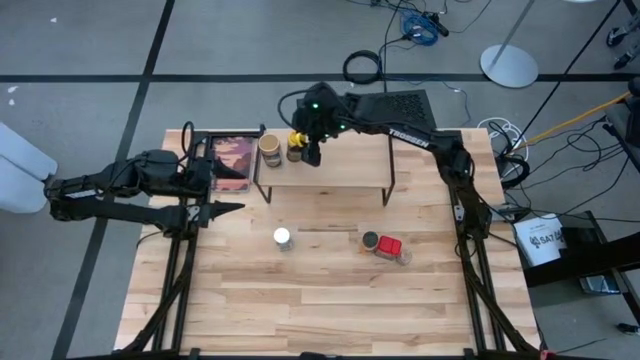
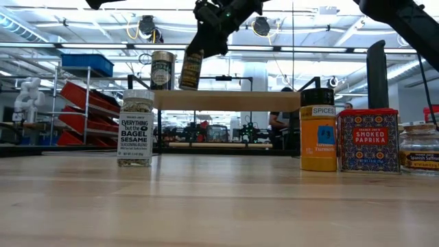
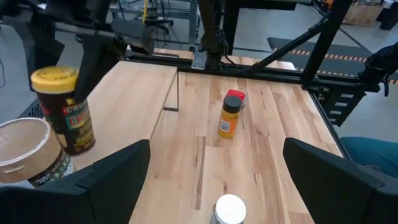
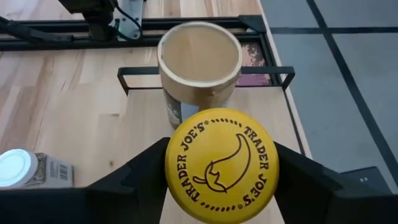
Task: Shelf spices
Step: Put the yellow seasoning bottle on the shelf
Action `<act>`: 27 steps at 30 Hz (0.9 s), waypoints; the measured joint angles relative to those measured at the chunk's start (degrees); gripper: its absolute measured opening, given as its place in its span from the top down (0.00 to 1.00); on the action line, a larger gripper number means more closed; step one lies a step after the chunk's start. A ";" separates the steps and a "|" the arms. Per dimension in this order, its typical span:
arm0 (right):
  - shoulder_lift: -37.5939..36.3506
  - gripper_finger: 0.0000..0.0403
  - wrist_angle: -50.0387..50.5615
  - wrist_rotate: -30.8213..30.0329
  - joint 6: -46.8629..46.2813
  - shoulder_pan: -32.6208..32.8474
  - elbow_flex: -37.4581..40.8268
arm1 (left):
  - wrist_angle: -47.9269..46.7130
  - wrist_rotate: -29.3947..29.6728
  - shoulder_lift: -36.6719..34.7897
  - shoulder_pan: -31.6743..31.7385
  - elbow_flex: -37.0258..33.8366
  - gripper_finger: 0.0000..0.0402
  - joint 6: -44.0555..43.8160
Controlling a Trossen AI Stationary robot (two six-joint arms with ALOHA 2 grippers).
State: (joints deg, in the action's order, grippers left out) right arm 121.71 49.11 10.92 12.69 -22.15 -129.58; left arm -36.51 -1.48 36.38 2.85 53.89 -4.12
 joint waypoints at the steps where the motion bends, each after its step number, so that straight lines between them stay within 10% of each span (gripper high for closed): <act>1: 0.21 0.43 -0.06 -0.02 0.00 0.00 0.00 | 0.00 0.00 -0.02 0.00 0.00 0.06 -0.04; 27: 2.59 0.43 -0.95 1.38 -1.53 0.53 0.00 | -0.07 0.00 3.27 0.00 0.02 0.06 0.11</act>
State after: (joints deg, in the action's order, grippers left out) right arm 124.30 48.16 12.29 11.16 -21.62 -129.58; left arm -36.58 -1.48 39.65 2.85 53.91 -4.01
